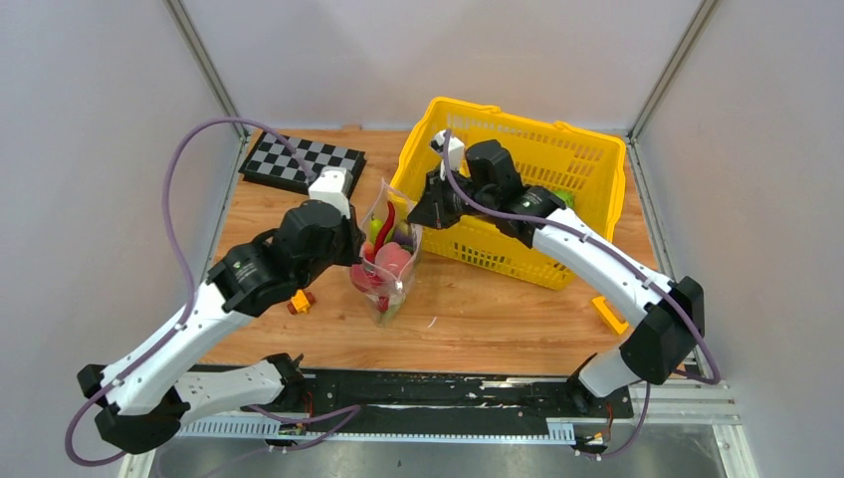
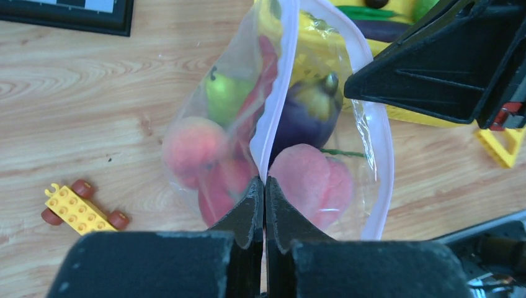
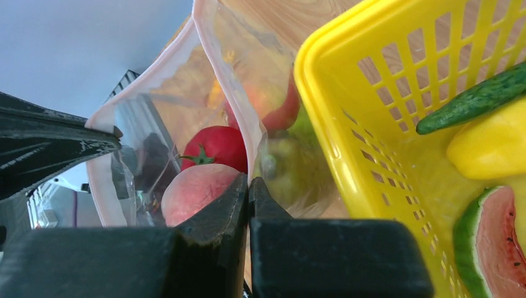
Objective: Place the food in the zip-top bag and seal the zipper
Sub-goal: Adjust the zipper food storage bag at the center of the board.
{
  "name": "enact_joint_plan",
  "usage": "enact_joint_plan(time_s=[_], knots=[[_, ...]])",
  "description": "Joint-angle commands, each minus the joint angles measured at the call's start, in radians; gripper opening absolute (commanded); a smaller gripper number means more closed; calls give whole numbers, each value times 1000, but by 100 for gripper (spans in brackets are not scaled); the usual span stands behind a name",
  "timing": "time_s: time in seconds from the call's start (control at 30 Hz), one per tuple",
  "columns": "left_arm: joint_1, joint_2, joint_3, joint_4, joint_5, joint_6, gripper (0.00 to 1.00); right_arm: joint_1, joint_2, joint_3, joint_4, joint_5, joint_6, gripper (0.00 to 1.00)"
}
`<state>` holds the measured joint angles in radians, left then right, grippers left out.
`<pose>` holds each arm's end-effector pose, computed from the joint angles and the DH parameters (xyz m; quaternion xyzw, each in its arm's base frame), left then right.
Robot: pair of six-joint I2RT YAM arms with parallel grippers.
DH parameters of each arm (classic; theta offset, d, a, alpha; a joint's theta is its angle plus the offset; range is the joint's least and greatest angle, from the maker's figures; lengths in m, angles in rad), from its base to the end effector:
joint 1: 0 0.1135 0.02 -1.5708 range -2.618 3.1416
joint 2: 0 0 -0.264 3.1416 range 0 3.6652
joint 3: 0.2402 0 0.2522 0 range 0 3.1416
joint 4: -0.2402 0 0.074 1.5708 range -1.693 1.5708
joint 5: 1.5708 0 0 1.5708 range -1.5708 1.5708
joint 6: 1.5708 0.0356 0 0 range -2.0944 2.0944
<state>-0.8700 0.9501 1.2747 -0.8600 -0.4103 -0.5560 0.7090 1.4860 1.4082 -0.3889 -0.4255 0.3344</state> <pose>0.1213 -0.1217 0.4088 0.0335 0.8560 -0.1830 0.4823 0.2497 0.2335 0.3694 -0.2638 0.7971 0.4113 0.3548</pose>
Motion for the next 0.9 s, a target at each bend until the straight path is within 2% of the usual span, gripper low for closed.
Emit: enact_joint_plan(time_s=[0.0, 0.13, 0.23, 0.4, 0.6, 0.77, 0.87], knots=[[3, 4, -31, 137, -78, -37, 0, -4, 22, 88, -27, -6, -56, 3], [2, -62, -47, 256, -64, 3, 0, -5, -29, 57, 77, -104, -75, 3], [2, -89, -53, 272, -77, -2, 0, -4, -67, 16, 132, -137, -63, 4], [2, -144, -125, 281, -160, -49, 0, -3, -53, 26, 91, -95, -62, 5], [2, -160, -114, 313, -20, -21, 0, -4, -19, 39, 48, -132, -78, 5], [2, -138, -79, 329, 73, 2, 0, -6, -24, 36, 22, -39, -94, 9], [2, -118, -91, 334, 59, -11, 0, -5, -30, 30, 10, -15, -105, 10]])
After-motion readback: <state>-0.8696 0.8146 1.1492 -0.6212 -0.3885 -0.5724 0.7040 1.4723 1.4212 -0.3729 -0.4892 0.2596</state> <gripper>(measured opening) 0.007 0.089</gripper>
